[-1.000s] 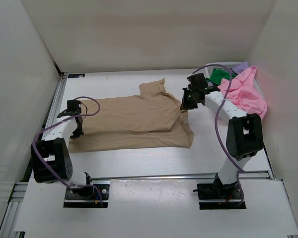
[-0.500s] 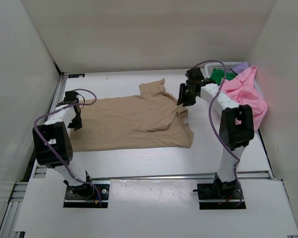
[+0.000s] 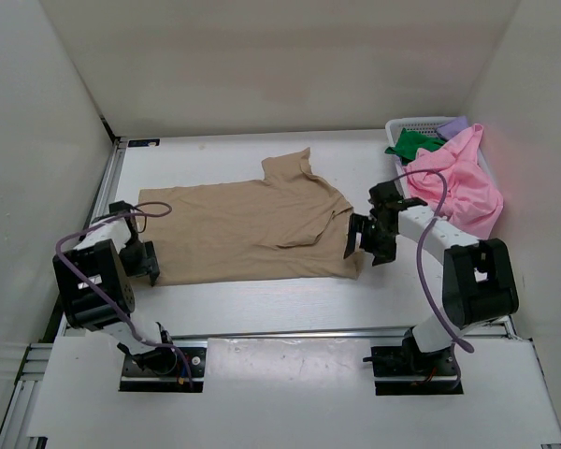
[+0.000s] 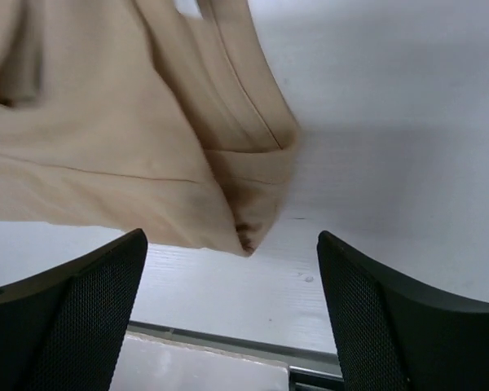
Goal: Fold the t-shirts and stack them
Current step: Fold the flattened tshirt in 1/3 of the way
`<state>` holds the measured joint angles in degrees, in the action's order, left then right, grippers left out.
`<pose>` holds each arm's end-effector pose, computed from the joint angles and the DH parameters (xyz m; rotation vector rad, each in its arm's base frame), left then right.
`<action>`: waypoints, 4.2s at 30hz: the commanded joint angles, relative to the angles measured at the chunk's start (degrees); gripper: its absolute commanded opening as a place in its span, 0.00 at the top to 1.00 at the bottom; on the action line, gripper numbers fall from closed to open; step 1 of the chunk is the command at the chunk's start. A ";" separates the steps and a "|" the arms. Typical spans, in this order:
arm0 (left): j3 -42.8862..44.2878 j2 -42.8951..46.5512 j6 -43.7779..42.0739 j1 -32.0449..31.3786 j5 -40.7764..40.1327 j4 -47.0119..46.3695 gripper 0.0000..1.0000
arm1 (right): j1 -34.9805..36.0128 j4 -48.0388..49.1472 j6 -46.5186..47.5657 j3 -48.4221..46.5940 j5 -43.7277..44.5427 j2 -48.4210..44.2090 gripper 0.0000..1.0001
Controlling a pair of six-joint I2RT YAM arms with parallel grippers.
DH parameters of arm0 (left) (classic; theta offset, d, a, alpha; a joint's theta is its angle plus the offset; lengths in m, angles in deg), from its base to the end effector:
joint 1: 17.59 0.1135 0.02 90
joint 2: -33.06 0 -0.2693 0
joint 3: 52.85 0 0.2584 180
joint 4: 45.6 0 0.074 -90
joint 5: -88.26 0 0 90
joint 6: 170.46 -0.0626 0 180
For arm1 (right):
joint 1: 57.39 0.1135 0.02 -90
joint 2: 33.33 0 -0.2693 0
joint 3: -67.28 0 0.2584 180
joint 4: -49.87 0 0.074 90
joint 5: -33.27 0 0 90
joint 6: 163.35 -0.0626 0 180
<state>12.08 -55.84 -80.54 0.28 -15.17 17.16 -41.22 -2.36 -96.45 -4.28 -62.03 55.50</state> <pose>0.2417 0.0932 0.1431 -0.4896 3.0607 0.3743 0.2952 0.0916 0.1783 0.1469 2.8170 0.2944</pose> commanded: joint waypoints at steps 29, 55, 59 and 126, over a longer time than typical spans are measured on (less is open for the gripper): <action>-7.92 12.00 0.08 -0.11 -20.13 -2.85 0.05 | -2.19 0.22 -11.89 32.90 -11.83 -26.00 1.00; 47.02 -28.78 0.08 -81.24 -0.02 -1.79 0.11 | -2.19 2.51 -12.94 35.89 -8.94 -25.56 1.00; 47.55 -31.33 0.08 -81.24 0.60 -3.02 0.11 | -2.71 2.51 -12.94 36.94 -8.94 -26.08 1.00; -14.05 24.55 0.08 -6.37 2.07 2.79 0.00 | -2.72 -0.12 -11.89 31.06 -6.83 -28.28 1.00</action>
<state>3.77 -32.39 -80.45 -9.69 -17.84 17.97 -43.87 -0.98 -109.28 29.43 -70.77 27.46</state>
